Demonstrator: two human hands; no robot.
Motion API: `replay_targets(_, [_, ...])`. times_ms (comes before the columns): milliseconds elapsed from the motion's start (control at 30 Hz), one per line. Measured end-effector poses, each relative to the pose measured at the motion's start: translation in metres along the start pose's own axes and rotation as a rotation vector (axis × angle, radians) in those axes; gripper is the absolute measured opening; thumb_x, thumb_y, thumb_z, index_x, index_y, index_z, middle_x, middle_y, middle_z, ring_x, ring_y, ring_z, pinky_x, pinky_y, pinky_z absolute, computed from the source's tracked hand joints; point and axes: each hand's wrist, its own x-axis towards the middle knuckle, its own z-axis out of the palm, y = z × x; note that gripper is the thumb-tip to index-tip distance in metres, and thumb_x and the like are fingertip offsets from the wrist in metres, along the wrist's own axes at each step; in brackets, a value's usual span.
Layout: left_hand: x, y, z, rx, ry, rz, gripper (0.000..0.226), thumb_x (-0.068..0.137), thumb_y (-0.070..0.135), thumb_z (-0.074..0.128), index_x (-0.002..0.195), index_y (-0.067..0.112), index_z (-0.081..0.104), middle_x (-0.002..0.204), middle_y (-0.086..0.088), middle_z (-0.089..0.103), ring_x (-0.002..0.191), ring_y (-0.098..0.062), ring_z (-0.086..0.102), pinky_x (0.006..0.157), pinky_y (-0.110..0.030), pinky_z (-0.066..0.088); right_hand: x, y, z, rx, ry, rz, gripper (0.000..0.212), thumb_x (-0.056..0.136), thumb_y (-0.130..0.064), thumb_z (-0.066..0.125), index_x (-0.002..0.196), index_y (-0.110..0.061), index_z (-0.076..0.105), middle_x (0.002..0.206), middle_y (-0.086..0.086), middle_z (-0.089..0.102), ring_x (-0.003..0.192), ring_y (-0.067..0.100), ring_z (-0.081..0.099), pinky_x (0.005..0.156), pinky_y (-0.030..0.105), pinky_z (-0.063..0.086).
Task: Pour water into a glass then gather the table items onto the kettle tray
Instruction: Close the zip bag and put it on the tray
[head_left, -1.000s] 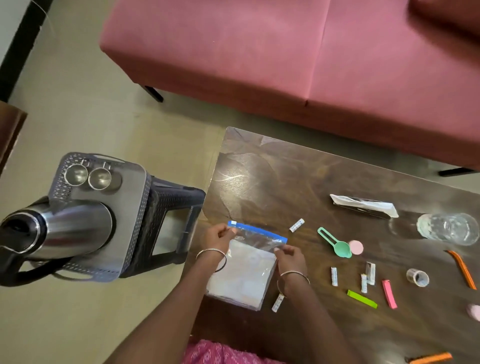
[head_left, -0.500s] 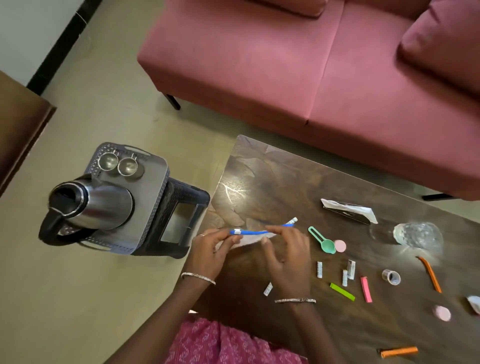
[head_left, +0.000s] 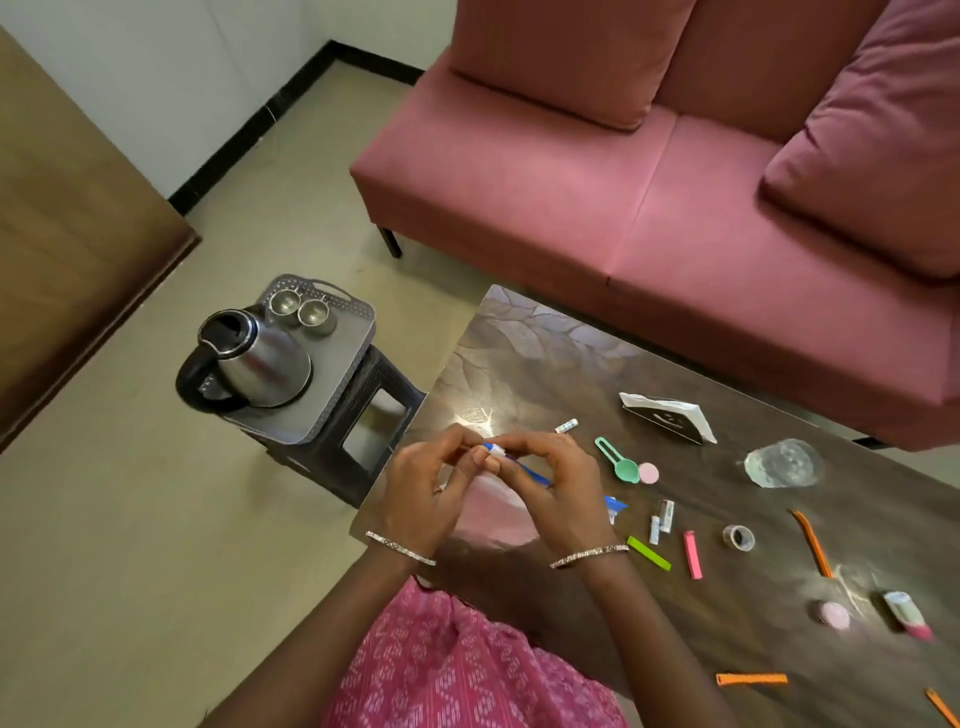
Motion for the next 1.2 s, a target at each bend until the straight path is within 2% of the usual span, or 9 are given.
replay_targets(100, [-0.022,0.031,0.006,-0.016,0.053,0.062,0.008,0.093,0.023,0.058,0.086,0.024,0.062,0.077,0.013,0.064,0.073,-0.005,0.064,0.066,-0.022,0.048,-0.029,-0.006,-0.018,0.04,0.03,-0.011,0.008,0.078,-0.031,0.08,0.084,-0.028,0.078,0.086,-0.018,0.074,0.092,0.003,0.062,0.084,0.022,0.045])
replay_targets(233, [-0.055,0.06,0.02,-0.051,0.131,0.116,0.01,0.092,0.018,0.058,0.083,0.02,0.063,0.076,0.013,0.063,0.074,-0.008,0.063,0.069,-0.023,0.046,-0.067,-0.011,-0.04,0.065,0.131,-0.036,0.013,0.072,-0.022,0.085,0.078,-0.031,0.077,0.081,-0.024,0.071,0.092,0.003,0.06,0.082,0.017,0.045])
replay_targets(433, [-0.091,0.077,0.026,-0.16,0.287,-0.033,0.01,0.091,0.023,0.057,0.083,0.027,0.061,0.075,0.011,0.063,0.073,-0.005,0.059,0.069,-0.022,0.045,-0.11,-0.008,-0.062,-0.041,0.216,-0.046,0.013,0.071,-0.025,0.085,0.078,-0.034,0.078,0.073,-0.026,0.068,0.098,0.002,0.055,0.092,0.047,0.045])
replay_targets(633, [-0.108,0.083,0.02,-0.299,0.343,-0.074,0.01,0.091,0.023,0.054,0.084,0.019,0.059,0.075,0.011,0.06,0.073,-0.006,0.056,0.07,-0.017,0.045,-0.134,-0.004,-0.088,-0.062,0.255,-0.059,0.022,0.071,-0.03,0.084,0.075,-0.048,0.071,0.086,-0.041,0.063,0.104,0.009,0.056,0.097,0.054,0.043])
replay_targets(767, [-0.114,0.078,0.015,-0.292,0.383,-0.13,0.011,0.091,0.027,0.053,0.081,0.026,0.058,0.074,0.012,0.059,0.073,-0.007,0.054,0.07,-0.025,0.045,-0.144,-0.004,-0.099,-0.053,0.318,-0.072,0.041,0.07,-0.026,0.086,0.066,-0.06,0.064,0.089,-0.05,0.057,0.102,0.013,0.06,0.096,0.054,0.044])
replay_targets(833, [-0.116,0.073,0.011,-0.292,0.405,-0.162,0.011,0.091,0.028,0.053,0.082,0.026,0.059,0.075,0.01,0.061,0.074,-0.01,0.055,0.072,-0.03,0.046,-0.146,0.001,-0.105,-0.034,0.341,-0.062,0.042,0.07,-0.024,0.086,0.066,-0.06,0.065,0.088,-0.046,0.059,0.1,0.011,0.061,0.097,0.053,0.044])
replay_targets(1000, [-0.12,0.069,0.005,-0.304,0.418,-0.208,0.013,0.091,0.026,0.055,0.081,0.02,0.061,0.077,0.001,0.063,0.076,-0.015,0.057,0.075,-0.037,0.047,-0.147,0.014,-0.11,0.034,0.345,-0.032,0.026,0.07,-0.023,0.086,0.073,-0.046,0.072,0.082,-0.02,0.071,0.097,0.008,0.063,0.094,0.049,0.049])
replay_targets(1100, [-0.124,0.074,0.004,-0.348,0.402,-0.222,0.013,0.096,0.015,0.055,0.086,0.013,0.062,0.081,-0.006,0.068,0.078,-0.015,0.061,0.079,-0.033,0.048,-0.143,0.019,-0.111,0.144,0.263,0.021,0.012,0.076,-0.02,0.083,0.081,-0.029,0.078,0.084,-0.006,0.075,0.09,0.014,0.068,0.09,0.047,0.053])
replay_targets(1200, [-0.125,0.08,-0.006,-0.41,0.394,-0.193,0.014,0.098,0.015,0.051,0.088,0.01,0.06,0.078,-0.012,0.07,0.08,-0.026,0.067,0.082,-0.034,0.052,-0.139,0.016,-0.11,0.273,0.171,-0.001,0.006,0.079,-0.018,0.081,0.082,-0.021,0.077,0.08,0.0,0.075,0.079,0.011,0.067,0.083,0.041,0.056])
